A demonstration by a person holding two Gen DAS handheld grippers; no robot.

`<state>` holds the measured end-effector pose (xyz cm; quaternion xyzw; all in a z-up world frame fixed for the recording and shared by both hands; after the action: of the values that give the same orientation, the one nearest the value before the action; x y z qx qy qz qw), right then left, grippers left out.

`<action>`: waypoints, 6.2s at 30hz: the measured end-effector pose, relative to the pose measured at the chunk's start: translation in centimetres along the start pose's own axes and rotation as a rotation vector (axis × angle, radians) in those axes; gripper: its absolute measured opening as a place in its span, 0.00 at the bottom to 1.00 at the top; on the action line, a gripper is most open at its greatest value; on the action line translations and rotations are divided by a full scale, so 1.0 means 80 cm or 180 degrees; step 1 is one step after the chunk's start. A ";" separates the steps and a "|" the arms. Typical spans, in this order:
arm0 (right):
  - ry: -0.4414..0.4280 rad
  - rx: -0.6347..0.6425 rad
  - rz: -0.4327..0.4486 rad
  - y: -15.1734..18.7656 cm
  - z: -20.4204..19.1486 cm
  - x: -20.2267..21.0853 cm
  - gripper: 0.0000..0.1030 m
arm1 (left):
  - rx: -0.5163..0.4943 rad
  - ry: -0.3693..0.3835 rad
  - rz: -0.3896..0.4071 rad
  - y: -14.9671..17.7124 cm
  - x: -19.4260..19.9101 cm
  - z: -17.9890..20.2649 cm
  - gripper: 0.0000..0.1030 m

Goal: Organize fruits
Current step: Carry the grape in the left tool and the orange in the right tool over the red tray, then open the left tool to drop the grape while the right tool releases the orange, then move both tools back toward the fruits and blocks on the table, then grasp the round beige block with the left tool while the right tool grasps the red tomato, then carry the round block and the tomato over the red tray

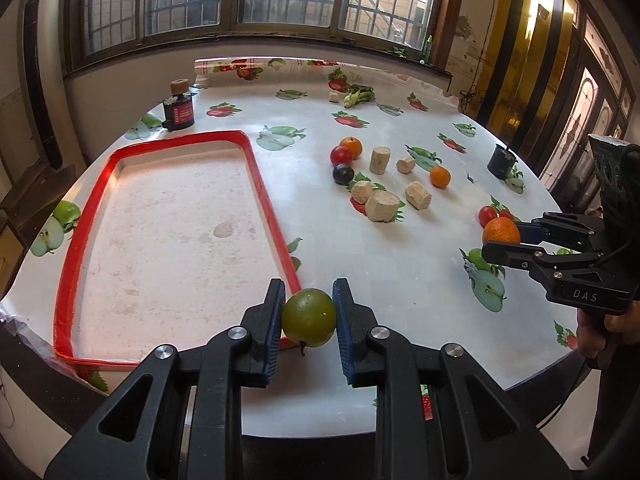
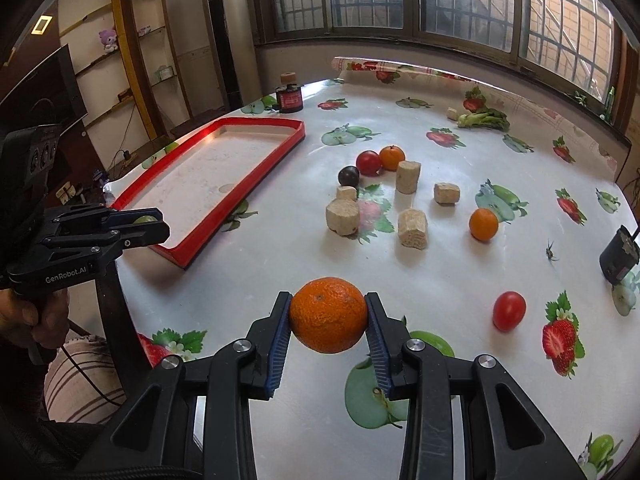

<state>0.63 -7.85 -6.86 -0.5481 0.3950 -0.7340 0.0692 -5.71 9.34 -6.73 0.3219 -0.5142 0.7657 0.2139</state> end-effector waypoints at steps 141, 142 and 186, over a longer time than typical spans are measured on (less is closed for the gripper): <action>0.0917 -0.1208 -0.0269 0.088 0.168 0.008 0.68 | 0.0059 0.0195 -0.0616 -0.029 -0.122 0.110 0.69; 0.0923 -0.1185 -0.0289 0.088 0.170 0.004 0.64 | 0.0066 0.0169 -0.0616 -0.032 -0.126 0.110 0.69; 0.0543 -0.0868 -0.0059 0.012 0.102 -0.035 0.31 | 0.0218 -0.0152 -0.0265 -0.063 -0.116 0.058 0.34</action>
<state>8.44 -11.15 -8.89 -0.4917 0.4904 -0.7181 -0.0465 5.38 6.97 -8.88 0.3684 -0.4788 0.7653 0.2221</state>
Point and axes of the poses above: each gripper's, at about its wrist camera, not at the fingertips, and x roughly against the way its jaws point, z to its right, y to its underside, the point moved 8 cm from there along -x, roughly the way its jaws point, and after that the axes turned 12 degrees about x, right-handed, at the moved point
